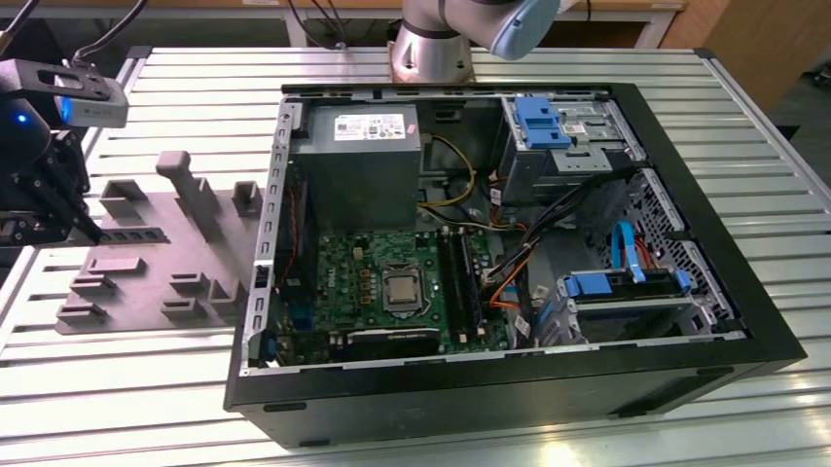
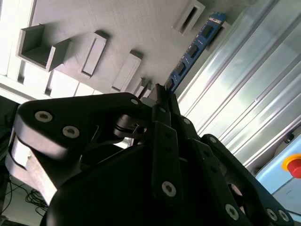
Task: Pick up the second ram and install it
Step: 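Pick up the second ram and move it above second insertion slot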
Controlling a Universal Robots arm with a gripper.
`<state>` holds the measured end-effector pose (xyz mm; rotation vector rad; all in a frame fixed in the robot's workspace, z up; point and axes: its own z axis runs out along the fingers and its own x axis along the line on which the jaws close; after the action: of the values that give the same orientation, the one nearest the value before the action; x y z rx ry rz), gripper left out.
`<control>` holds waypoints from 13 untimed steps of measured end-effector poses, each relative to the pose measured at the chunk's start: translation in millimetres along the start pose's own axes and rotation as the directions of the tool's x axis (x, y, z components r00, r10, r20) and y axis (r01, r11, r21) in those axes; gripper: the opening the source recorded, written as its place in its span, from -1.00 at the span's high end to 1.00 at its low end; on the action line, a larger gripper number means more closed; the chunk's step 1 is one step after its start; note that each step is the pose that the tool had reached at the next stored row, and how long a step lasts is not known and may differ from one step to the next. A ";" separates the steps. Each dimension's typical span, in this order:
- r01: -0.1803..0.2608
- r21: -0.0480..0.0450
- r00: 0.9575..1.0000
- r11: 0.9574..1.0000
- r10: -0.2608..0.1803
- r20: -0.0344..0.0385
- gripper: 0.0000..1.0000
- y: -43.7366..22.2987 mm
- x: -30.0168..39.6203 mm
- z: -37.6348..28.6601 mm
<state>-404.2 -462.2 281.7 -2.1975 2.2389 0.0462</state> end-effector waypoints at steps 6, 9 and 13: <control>0.000 0.000 1.000 1.000 0.000 0.000 0.73 0.0 -0.1 -2.5; 0.000 0.000 1.000 1.000 0.000 0.000 0.73 0.1 -0.1 -3.8; 0.000 0.000 1.000 1.000 0.000 0.000 0.73 0.1 -0.1 -5.1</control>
<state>-404.2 -462.2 286.8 -2.1974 2.2389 0.0462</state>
